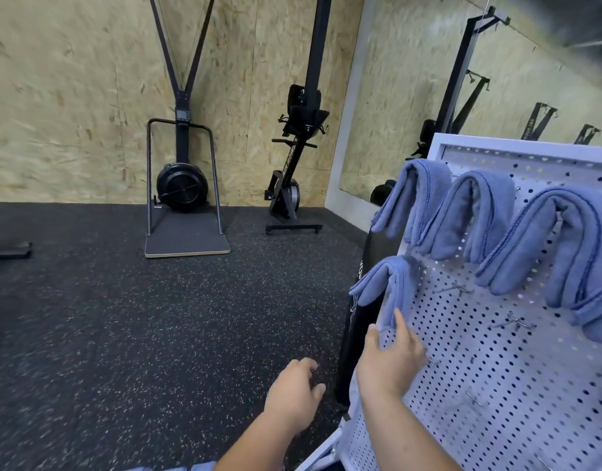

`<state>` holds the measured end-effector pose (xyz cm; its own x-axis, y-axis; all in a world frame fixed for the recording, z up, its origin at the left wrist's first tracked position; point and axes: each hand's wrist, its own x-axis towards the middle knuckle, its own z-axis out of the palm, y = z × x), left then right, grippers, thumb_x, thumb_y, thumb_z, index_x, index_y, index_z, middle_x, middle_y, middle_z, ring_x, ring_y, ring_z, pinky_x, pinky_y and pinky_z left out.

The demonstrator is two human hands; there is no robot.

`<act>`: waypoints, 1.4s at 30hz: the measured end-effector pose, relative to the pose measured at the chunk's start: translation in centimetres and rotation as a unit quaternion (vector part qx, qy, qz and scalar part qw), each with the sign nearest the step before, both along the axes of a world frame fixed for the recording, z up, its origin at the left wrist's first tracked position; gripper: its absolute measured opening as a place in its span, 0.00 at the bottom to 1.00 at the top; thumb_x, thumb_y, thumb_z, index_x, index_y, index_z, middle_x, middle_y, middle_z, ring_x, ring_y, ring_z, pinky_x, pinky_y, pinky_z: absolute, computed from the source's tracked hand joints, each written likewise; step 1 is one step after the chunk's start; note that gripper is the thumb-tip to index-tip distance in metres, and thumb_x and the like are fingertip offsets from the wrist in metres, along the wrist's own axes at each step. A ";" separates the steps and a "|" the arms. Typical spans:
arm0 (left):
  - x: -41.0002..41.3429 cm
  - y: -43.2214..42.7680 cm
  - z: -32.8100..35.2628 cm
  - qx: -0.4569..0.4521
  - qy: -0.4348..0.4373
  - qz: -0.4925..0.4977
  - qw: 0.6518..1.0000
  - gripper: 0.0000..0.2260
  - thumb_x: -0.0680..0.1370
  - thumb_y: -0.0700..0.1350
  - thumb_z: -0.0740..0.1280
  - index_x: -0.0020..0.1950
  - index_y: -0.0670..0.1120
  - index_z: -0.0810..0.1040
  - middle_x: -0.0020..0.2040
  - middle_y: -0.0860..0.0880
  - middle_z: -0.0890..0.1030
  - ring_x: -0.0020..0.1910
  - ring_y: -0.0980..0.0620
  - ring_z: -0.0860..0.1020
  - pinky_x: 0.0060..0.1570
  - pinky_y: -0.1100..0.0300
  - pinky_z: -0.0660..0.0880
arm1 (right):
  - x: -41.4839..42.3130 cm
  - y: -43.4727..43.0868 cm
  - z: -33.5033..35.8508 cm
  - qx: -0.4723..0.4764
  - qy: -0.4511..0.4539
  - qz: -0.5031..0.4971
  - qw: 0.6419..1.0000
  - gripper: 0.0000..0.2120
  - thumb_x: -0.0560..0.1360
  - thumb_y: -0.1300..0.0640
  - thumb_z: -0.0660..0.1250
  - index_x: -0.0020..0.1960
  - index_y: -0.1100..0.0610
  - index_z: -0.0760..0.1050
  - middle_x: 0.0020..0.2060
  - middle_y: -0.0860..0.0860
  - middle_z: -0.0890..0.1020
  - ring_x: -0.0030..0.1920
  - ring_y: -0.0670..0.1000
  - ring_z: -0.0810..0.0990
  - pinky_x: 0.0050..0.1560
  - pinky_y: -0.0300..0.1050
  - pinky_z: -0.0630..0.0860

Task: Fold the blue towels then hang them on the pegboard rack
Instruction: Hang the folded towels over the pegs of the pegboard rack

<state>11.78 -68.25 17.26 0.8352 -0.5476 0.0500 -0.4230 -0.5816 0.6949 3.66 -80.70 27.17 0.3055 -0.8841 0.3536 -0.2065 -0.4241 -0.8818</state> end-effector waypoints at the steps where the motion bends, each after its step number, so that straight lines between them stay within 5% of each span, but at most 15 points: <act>1: -0.3 1.4 -0.8 0.011 0.007 0.006 1.000 0.21 0.83 0.56 0.67 0.75 0.55 0.71 0.66 0.54 0.75 0.62 0.51 0.77 0.63 0.53 0.75 | -0.2 0.7 -0.4 0.005 0.009 0.009 1.000 0.25 0.81 0.52 0.71 0.78 0.47 0.72 0.74 0.55 0.71 0.73 0.58 0.66 0.57 0.48 0.66; 9: -1.7 12.1 -6.9 0.046 0.057 0.078 0.994 0.21 0.84 0.58 0.66 0.76 0.54 0.71 0.68 0.52 0.75 0.64 0.48 0.77 0.62 0.51 0.76 | -0.6 7.5 -7.2 -0.012 0.115 0.111 0.987 0.25 0.82 0.46 0.69 0.78 0.41 0.70 0.72 0.46 0.69 0.71 0.51 0.66 0.57 0.49 0.73; 24: -3.1 27.7 -19.1 0.142 0.160 0.232 0.949 0.19 0.81 0.54 0.67 0.71 0.51 0.74 0.67 0.48 0.77 0.65 0.45 0.77 0.63 0.48 0.75 | 3.2 18.8 -23.6 0.021 0.334 0.284 0.898 0.26 0.80 0.48 0.72 0.77 0.45 0.73 0.70 0.55 0.73 0.67 0.59 0.73 0.69 0.53 0.70; 42: 0.9 30.4 -27.4 0.149 0.250 0.354 0.889 0.22 0.83 0.53 0.66 0.77 0.53 0.69 0.70 0.49 0.70 0.69 0.45 0.72 0.64 0.49 0.74 | 13.0 27.5 -36.1 0.009 0.478 0.446 0.757 0.29 0.82 0.45 0.69 0.81 0.46 0.66 0.74 0.51 0.69 0.73 0.57 0.66 0.71 0.52 0.67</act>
